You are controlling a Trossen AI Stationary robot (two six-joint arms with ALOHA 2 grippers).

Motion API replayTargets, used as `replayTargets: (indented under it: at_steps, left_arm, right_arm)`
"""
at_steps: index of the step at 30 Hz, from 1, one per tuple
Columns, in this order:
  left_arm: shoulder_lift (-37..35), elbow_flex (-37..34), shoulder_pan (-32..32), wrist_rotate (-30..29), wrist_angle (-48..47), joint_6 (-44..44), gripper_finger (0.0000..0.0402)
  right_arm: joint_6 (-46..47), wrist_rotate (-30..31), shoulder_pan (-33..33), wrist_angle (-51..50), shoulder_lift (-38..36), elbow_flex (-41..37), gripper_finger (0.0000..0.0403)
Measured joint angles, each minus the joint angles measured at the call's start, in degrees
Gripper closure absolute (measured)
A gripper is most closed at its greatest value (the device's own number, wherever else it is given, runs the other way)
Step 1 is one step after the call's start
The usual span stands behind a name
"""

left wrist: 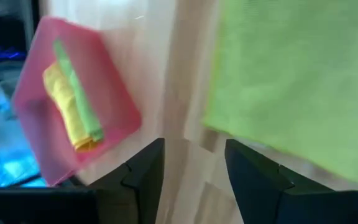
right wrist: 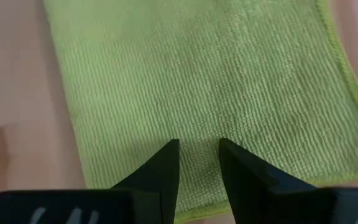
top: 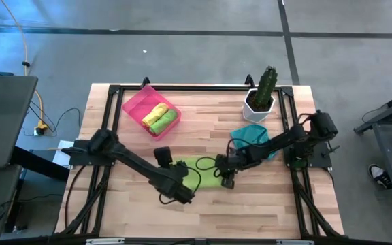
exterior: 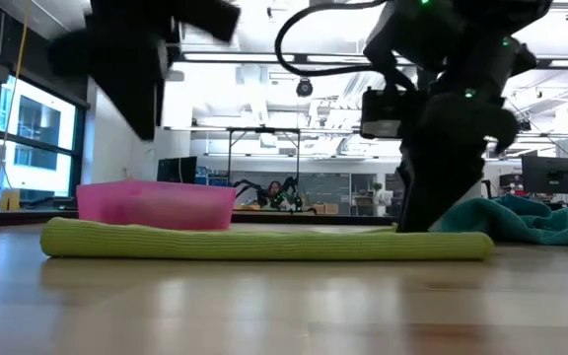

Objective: Roll microfiber towels into tight, uniform cylinder then place into a basket
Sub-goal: Roll the light green microfiber cloth

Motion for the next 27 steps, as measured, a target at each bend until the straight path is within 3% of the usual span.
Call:
replayTargets:
  at_steps: [4, 9, 15, 18, 21, 24, 27]
  left_arm:
    - [-3.37, 2.98, -2.38, 5.44, 0.72, 4.60, 0.0249]
    - [-7.24, 5.52, -6.46, 11.40, 6.94, 5.00, 0.0252]
    - [-8.64, 6.08, -11.09, 10.47, 22.06, 3.88, 0.0252]
    - [-8.34, 6.08, -12.58, 7.88, 27.17, 5.52, 0.0252]
    - [-7.95, 6.00, -13.11, 6.21, 28.22, 4.28, 0.0252]
    - [-8.09, 6.04, -13.09, 5.87, 28.08, 1.60, 0.0252]
    - [-8.48, 6.01, -13.02, 6.92, 28.04, 1.73, 0.0252]
  right_arm:
    - [-0.76, 4.05, 1.94, -1.34, 0.00, 0.00, 0.0298]
    - [-8.82, 16.70, 2.31, -4.45, 0.00, -0.02, 0.0298]
    - [-26.25, 29.72, -2.39, -0.15, 0.00, -0.07, 0.0298]
    - [-30.70, 32.77, -5.35, 2.19, -0.13, 0.85, 0.0298]
    - [-22.18, 29.60, -7.07, -2.98, -1.57, 4.75, 0.0298]
    - [-4.68, 18.20, -7.22, -8.66, -3.04, 8.05, 0.0298]
    - [8.38, 9.09, -5.56, -7.11, -2.96, 8.46, 0.0298]
